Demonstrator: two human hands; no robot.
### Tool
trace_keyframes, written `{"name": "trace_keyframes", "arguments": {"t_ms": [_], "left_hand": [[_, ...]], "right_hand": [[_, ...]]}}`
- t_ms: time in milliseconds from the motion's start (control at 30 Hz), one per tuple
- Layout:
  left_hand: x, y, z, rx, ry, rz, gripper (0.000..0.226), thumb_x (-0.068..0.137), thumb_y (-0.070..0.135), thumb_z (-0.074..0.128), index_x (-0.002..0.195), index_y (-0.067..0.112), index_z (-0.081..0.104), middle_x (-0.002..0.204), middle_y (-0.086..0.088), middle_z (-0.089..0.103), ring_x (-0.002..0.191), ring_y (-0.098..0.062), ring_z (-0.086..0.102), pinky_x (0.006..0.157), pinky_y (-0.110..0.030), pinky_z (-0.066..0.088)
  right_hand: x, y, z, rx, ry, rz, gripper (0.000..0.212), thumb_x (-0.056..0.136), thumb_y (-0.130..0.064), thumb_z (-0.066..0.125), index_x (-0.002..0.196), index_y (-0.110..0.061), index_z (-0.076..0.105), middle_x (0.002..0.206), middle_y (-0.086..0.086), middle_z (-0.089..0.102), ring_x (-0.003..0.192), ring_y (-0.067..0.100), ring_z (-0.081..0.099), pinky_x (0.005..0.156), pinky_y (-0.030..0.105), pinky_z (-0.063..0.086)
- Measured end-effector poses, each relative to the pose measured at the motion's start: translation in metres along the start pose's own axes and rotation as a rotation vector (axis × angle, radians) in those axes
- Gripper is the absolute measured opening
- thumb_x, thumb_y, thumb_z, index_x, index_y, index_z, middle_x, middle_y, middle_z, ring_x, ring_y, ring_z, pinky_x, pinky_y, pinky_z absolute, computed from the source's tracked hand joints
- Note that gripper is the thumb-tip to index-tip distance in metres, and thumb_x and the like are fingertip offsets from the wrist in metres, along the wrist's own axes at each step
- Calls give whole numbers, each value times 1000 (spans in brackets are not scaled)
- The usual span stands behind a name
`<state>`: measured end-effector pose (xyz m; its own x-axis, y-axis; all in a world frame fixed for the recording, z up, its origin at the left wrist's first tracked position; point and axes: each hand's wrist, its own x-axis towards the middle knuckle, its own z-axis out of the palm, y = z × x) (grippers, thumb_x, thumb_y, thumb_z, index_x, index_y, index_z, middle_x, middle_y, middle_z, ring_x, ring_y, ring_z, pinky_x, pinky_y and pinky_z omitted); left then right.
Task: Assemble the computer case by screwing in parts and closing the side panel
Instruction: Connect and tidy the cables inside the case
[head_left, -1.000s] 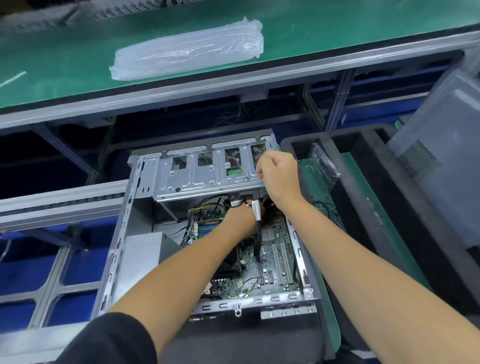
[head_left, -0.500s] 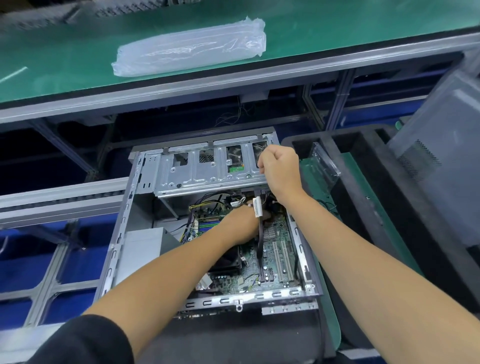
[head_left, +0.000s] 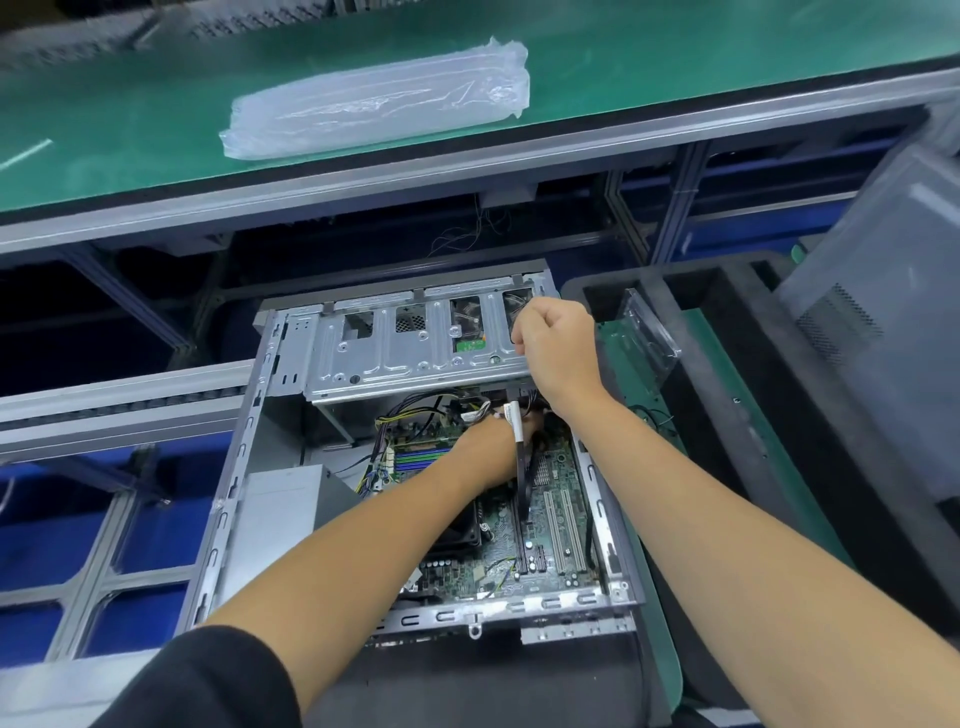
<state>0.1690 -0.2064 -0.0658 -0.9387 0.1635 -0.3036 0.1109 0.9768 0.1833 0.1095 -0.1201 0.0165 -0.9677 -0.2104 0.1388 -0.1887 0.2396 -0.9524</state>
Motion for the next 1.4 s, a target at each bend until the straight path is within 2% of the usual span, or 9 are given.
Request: {"name": "trace_keyframes", "arguments": {"t_ms": [133,267,333,467,567,733,933,1200,1400], "left_hand": [[5,1,1,3,-29,-19,34,95,15,44,128,9,42,113,-17,51,96,-34,55,65,-40,47],[7,3,0,30,-46,-50,34,93,15,45,125,4,38,110,-19,49,85,-30,53,60,-36,38],[7,4,-3,31,-43,-55,37,91,10,45,126,3,38,109,-20,48,76,-25,41,59,-36,35],[5,7,-12,34,-73,-34,37,91,9,44,126,1,37,107,-21,47,74,-24,36,60,-35,33],[7,8,-13,10,-102,-41,37,92,14,44,126,1,36,105,-20,47,77,-27,43,61,-35,36],[8,5,-6,20,-66,-28,38,91,18,47,125,2,39,105,-17,47,78,-24,38,61,-34,36],[8,4,-2,31,-25,19,39,94,21,47,126,0,40,114,-20,47,104,-32,49,74,-41,48],[4,8,-7,77,-37,19,30,94,14,44,119,-2,40,112,-20,47,99,-33,53,67,-36,39],[6,7,-9,94,-89,-12,37,94,14,44,128,0,35,115,-22,49,103,-33,55,72,-37,43]], "right_hand": [[1,1,0,-3,0,1,24,83,3,45,64,17,50,67,34,49,61,21,38,58,31,31],[1,1,0,-7,-1,-4,24,84,2,45,64,16,50,67,34,49,60,20,39,58,31,32],[1,2,-1,-11,-2,-6,24,84,2,45,64,16,50,68,34,50,61,19,39,58,31,32],[0,2,-1,-14,-4,-11,24,83,2,45,64,15,50,67,33,50,60,20,39,57,31,32],[0,2,-1,-17,-5,-14,25,84,2,45,64,16,50,67,33,50,60,20,39,57,31,32],[1,2,0,-34,-7,-23,25,84,3,45,63,15,50,68,33,51,61,21,39,59,31,34],[1,3,0,-40,-3,-38,26,85,3,44,62,14,50,67,33,51,60,20,40,58,30,34],[1,3,0,-34,-3,-35,26,84,3,45,61,13,51,66,32,52,59,20,41,56,30,33],[0,2,-1,-27,-9,-31,27,85,3,45,61,14,50,65,33,51,59,20,40,57,23,34]]}}
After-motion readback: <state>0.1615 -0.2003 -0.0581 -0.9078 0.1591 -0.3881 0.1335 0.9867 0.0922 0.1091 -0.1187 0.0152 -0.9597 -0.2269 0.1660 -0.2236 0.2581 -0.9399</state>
